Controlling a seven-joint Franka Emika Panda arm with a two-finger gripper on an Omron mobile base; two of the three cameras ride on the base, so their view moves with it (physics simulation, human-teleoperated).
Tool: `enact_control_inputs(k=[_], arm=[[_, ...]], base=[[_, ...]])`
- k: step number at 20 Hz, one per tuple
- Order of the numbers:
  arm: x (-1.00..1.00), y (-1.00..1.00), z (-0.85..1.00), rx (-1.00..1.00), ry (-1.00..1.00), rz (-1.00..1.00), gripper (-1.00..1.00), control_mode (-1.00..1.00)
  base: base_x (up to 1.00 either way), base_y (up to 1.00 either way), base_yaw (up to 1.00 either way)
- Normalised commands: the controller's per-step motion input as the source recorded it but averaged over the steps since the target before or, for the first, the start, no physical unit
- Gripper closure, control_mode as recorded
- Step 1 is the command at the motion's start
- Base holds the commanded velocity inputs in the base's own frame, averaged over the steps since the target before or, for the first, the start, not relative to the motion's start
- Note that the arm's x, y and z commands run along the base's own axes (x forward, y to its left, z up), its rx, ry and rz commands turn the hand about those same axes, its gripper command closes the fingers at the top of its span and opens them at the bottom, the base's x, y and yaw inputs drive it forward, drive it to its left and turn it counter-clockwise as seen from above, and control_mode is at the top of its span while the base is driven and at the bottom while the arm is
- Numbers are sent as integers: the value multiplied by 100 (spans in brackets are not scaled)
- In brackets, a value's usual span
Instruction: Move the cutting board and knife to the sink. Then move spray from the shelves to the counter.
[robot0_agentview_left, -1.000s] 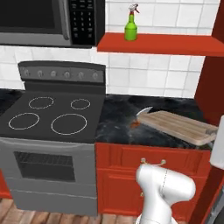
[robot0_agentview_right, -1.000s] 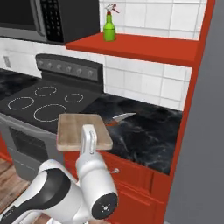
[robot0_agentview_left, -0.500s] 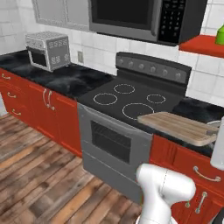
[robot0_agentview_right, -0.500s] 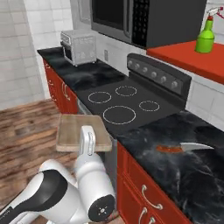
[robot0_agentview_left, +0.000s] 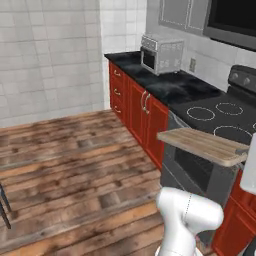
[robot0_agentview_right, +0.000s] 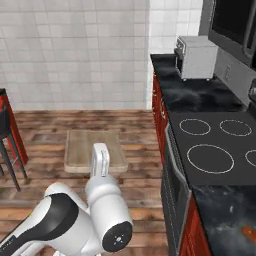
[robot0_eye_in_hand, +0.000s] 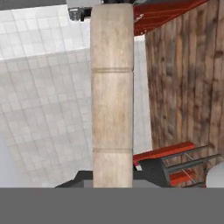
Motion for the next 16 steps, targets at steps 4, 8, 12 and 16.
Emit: enact_control_inputs(k=[4, 8, 12, 16], arm=[[0, 0, 0, 0, 0, 0, 100, 100], [0, 0, 0, 0, 0, 0, 100, 100], [0, 0, 0, 0, 0, 0, 100, 100], [0, 0, 0, 0, 0, 0, 100, 100]], base=[[26, 5, 79], [32, 1, 78], [39, 0, 75], [42, 0, 72]])
